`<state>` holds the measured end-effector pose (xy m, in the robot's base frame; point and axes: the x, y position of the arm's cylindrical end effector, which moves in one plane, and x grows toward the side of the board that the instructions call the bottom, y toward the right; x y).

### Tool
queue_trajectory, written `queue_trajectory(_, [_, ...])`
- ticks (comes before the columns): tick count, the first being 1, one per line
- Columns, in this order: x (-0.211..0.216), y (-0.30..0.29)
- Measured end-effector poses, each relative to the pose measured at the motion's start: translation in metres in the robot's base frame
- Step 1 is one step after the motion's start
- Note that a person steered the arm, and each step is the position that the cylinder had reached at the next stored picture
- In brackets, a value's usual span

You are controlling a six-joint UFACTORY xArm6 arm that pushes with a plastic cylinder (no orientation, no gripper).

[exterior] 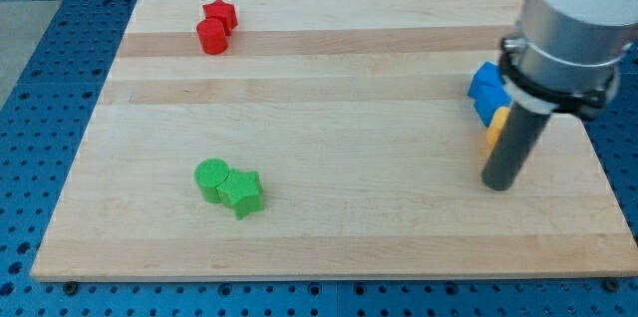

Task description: Point your arm to bottom left

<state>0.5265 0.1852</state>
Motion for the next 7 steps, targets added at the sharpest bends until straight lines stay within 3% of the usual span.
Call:
queue_trajectory(2, [0.008, -0.004])
queue_trajectory(3, [0.042, -0.058])
queue_trajectory(4, [0.026, -0.106])
queue_trajectory(5, [-0.044, -0.133])
queue_trajectory(7, [-0.052, -0.151])
